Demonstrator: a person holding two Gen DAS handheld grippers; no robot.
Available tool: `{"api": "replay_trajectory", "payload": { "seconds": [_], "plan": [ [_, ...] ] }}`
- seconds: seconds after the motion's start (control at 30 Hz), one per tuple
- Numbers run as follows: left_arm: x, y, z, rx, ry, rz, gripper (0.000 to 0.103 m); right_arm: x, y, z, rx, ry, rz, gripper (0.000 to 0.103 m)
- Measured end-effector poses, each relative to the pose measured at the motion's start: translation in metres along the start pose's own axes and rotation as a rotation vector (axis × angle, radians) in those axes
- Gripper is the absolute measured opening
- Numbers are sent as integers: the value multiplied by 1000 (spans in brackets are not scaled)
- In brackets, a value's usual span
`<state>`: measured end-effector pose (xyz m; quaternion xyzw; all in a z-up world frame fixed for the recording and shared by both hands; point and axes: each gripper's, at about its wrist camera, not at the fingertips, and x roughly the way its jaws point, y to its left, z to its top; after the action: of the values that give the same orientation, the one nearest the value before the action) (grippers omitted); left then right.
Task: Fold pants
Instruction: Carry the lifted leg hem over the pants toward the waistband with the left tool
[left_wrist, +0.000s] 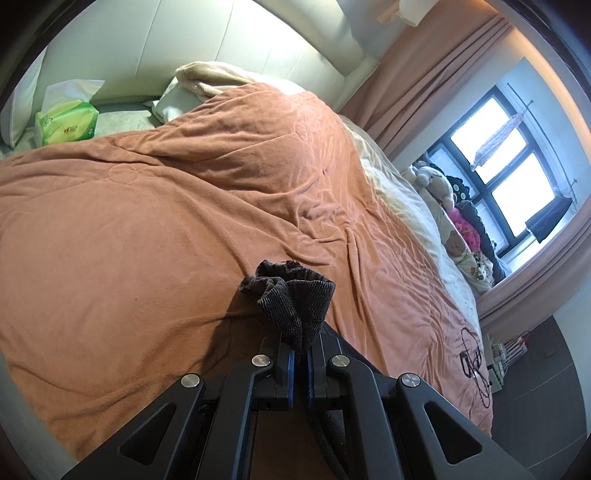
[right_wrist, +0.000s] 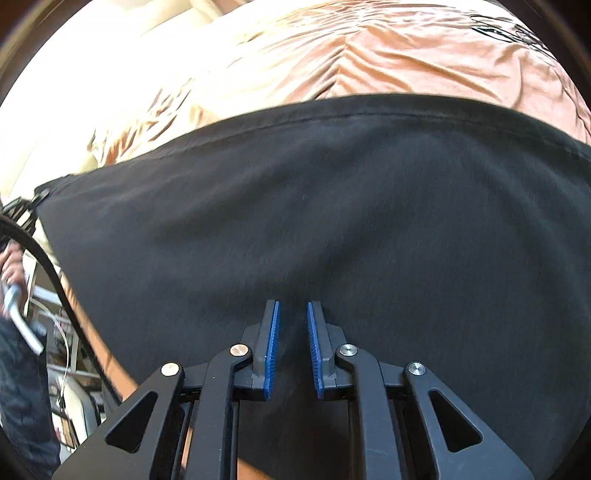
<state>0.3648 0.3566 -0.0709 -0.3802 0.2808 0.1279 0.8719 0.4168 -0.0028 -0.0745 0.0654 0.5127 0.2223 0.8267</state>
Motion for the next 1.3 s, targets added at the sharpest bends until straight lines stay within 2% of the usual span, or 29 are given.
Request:
{"api": "replay_trajectory", "payload": {
  "seconds": [0.27, 0.43, 0.57, 0.7, 0.97, 1.1, 1.3],
  "plan": [
    [-9, -14, 1, 17, -9, -41, 5, 11, -9, 24, 27, -26, -44, 13],
    [-18, -34, 7, 48, -16, -78, 5, 7, 4, 11, 10, -4, -22, 13],
    [-28, -60, 12, 91, -29, -114, 5, 0, 10, -13, -5, 19, 11, 13],
    [-41, -95, 17, 142, -45, -161, 5, -8, 15, -40, -17, 36, 56, 13],
    [-67, -183, 18, 273, -66, -263, 5, -22, 14, -62, -13, 42, 116, 13],
    [-83, -228, 14, 343, -77, -322, 5, -43, 4, -59, -9, -12, 88, 13],
    [-91, -294, 2, 438, -65, -407, 5, -86, -13, -72, 43, -101, 66, 13]
  ]
}}
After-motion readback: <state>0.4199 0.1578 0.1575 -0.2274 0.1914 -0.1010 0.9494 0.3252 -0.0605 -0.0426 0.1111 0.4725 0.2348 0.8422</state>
